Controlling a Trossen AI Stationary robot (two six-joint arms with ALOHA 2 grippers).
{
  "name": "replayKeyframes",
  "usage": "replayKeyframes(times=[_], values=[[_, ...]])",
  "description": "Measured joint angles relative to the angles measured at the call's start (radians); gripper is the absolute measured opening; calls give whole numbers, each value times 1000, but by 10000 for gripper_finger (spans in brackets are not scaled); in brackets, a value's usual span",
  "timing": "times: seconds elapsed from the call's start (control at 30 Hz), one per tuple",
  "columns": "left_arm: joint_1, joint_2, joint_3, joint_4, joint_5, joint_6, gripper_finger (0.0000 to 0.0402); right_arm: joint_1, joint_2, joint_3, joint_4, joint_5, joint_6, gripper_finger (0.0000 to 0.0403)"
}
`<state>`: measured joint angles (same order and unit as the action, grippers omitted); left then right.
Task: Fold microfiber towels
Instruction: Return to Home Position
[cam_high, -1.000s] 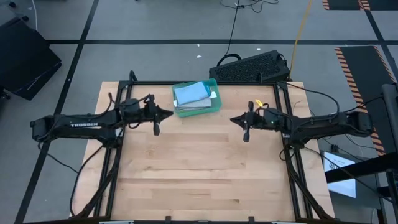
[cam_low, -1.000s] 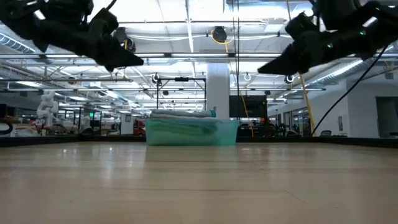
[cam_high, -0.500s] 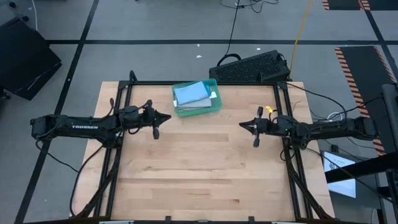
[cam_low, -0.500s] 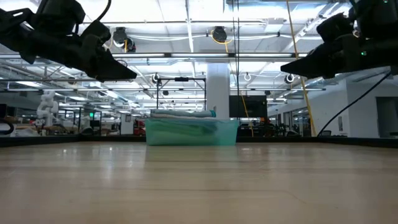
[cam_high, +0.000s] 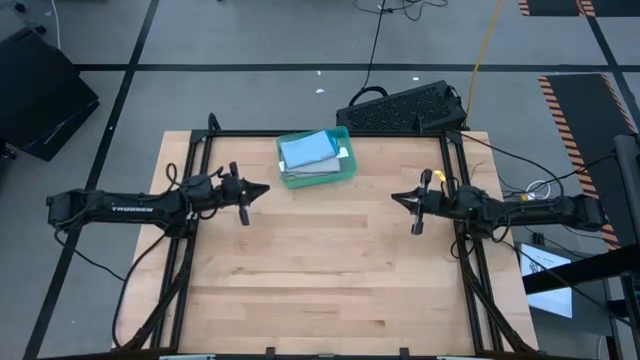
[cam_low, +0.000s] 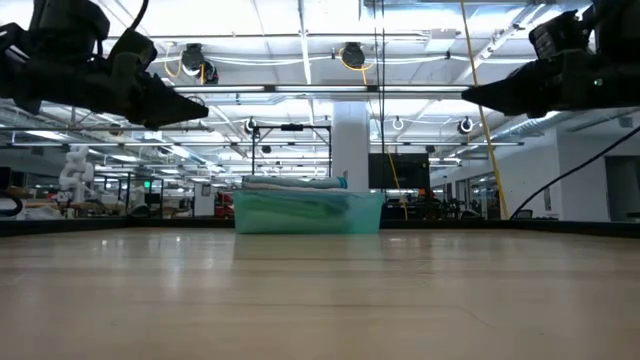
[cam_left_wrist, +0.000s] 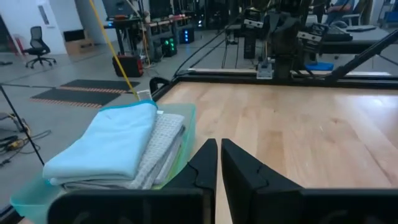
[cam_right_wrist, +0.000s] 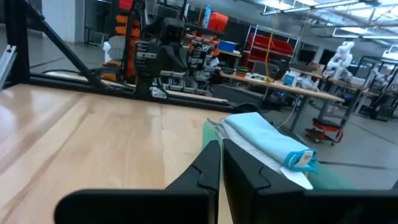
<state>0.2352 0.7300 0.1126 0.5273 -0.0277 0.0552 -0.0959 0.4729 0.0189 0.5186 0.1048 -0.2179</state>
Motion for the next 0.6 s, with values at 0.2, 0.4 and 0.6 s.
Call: replayKeyframes(times=[0.2, 0.4, 0.6], values=[[0, -8, -33, 3, 0, -6, 26, 0, -26, -2, -35, -61, -4, 8], [0, -14, -89, 90, 1, -17, 26, 0, -29, -2, -24, -107, -1, 8], [-2, -13, -103, 114, 15, -17, 26, 0, -29, -3, -24, -107, 6, 8]])
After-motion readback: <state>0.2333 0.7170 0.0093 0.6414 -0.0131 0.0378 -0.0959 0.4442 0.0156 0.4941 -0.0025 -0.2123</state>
